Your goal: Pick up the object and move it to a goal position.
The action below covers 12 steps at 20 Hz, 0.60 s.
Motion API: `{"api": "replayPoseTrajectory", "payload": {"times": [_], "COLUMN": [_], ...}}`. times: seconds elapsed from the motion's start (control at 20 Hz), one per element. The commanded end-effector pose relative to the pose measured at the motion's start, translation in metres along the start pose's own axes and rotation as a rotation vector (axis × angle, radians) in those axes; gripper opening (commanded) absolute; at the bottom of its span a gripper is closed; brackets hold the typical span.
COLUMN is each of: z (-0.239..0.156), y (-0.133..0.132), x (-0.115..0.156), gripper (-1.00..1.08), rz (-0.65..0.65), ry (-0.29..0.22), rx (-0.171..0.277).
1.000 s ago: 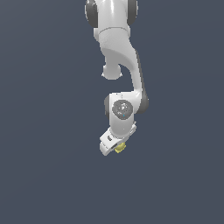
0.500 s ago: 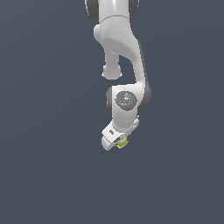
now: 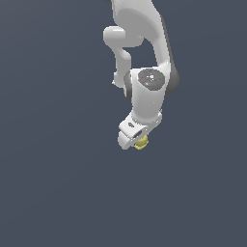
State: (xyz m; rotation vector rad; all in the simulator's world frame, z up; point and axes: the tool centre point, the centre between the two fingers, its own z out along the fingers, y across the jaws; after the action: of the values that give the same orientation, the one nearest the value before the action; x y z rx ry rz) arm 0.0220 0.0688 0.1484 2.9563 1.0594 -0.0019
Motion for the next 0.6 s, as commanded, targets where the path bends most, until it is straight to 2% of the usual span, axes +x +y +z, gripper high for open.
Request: {"api": "replayPoseTrajectory", "payload": {"times": [0.0, 0.55], "z": [-0.025, -0.101], "y": [-0.012, -0.048], "x": [-0.002, -0.007], "gripper": [-1.0, -1.0], "rz": [0.0, 0.0], "ry": [0.0, 0.001], "rx": [-0.001, 0.0]}}
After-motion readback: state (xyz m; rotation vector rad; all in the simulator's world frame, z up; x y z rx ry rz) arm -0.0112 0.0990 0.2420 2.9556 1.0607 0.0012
